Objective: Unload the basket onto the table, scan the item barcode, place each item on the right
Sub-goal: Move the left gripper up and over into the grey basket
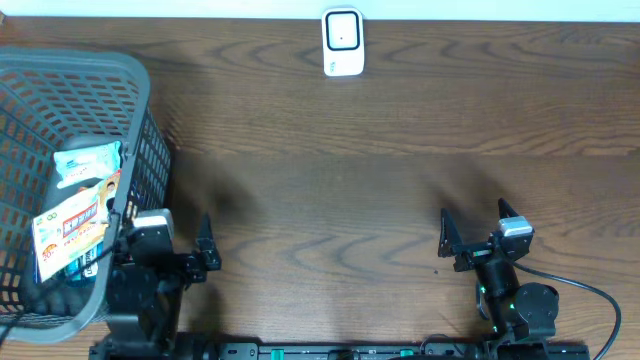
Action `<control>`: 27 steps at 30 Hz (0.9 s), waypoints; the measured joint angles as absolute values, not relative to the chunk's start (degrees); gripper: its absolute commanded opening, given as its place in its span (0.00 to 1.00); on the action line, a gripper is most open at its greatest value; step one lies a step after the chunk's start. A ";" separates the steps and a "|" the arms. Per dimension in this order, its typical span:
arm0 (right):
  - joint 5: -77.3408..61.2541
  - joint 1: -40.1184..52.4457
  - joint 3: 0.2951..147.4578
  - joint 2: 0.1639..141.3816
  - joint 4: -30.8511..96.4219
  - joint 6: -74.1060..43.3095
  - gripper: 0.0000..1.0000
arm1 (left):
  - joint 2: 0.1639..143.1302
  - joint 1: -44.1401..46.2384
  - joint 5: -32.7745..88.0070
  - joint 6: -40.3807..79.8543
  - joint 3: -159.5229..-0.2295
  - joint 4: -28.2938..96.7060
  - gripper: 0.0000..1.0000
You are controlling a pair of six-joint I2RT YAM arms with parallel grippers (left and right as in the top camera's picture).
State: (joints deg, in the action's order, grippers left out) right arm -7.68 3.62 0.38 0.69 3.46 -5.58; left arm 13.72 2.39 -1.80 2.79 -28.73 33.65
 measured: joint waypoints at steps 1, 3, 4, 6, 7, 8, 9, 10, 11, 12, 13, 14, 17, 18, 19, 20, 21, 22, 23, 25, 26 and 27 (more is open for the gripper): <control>-7.68 3.62 0.38 0.69 3.49 -5.58 0.99 | 15.25 2.39 -1.83 3.46 -29.69 34.24 0.98; -7.68 3.62 0.38 0.69 3.46 -5.58 0.99 | 18.24 2.39 -1.63 5.23 -31.22 34.68 0.98; -7.68 3.62 0.38 0.69 3.46 -5.58 0.99 | 19.57 2.39 -1.56 6.15 -31.97 34.76 0.98; -7.68 3.62 0.38 0.69 3.46 -5.58 0.99 | 21.89 2.39 -1.17 7.42 -33.36 34.74 0.98; -7.66 3.64 0.38 0.69 3.46 -5.58 0.99 | 22.94 2.39 -0.69 7.94 -34.02 34.72 0.98; -7.68 3.62 0.38 0.69 3.46 -5.56 0.99 | 23.99 2.39 -0.12 8.27 -34.61 34.70 0.98; -7.68 3.62 0.38 0.69 3.46 -5.58 0.99 | 24.99 2.39 0.32 8.67 -35.20 34.72 0.98; -7.68 3.62 0.38 0.69 3.46 -5.58 0.99 | 25.98 2.39 0.75 8.97 -35.81 34.81 0.98; -7.68 3.62 0.38 0.69 3.46 -5.58 0.99 | 26.96 2.39 1.13 9.15 -36.45 34.89 0.98; -7.68 3.64 0.38 0.69 3.46 -5.58 0.99 | 27.90 2.39 1.39 9.23 -37.08 34.94 0.98; -7.68 3.62 0.38 0.69 3.46 -5.58 0.99 | 28.69 2.39 1.52 9.26 -37.58 35.00 0.98; -7.66 3.62 0.38 0.69 3.46 -5.58 0.99 | 29.58 2.39 1.65 9.28 -38.28 35.20 0.98; -7.66 3.64 0.38 0.69 3.46 -5.58 0.99 | 32.23 2.39 2.48 9.47 -40.40 35.90 0.98; -7.68 3.64 0.38 0.69 3.46 -5.58 0.99 | 33.19 2.39 2.72 9.47 -41.23 36.29 0.98; -7.68 3.62 0.38 0.69 3.46 -5.58 0.99 | 34.11 2.39 2.85 9.50 -42.09 36.91 0.98; -7.68 3.62 0.38 0.69 3.46 -5.58 0.99 | 35.00 2.39 2.94 9.56 -42.96 37.69 0.98; -7.68 3.62 0.38 0.69 3.46 -5.58 0.99 | 35.92 2.39 3.09 9.67 -43.92 38.83 0.98; -7.68 3.62 0.38 0.69 3.46 -5.58 0.99 | 36.84 2.39 3.16 9.72 -44.93 40.23 0.98; -7.68 3.64 0.38 0.69 3.46 -5.58 0.99 | 37.98 2.39 3.20 9.74 -46.28 42.11 0.98; -7.66 3.62 0.38 0.69 3.44 -5.58 0.99 | 40.21 2.39 3.33 9.91 -48.95 45.58 0.98; -7.68 3.64 0.38 0.69 3.46 -5.58 0.99 | 41.58 2.35 3.42 9.96 -50.68 47.62 0.98; -7.68 3.64 0.38 0.69 3.46 -5.58 0.99 | 42.54 2.35 3.57 9.87 -51.94 49.08 0.98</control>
State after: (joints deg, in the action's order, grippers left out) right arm -7.68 3.64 0.38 0.69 3.46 -5.58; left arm 42.54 2.35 3.57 9.87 -51.94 49.08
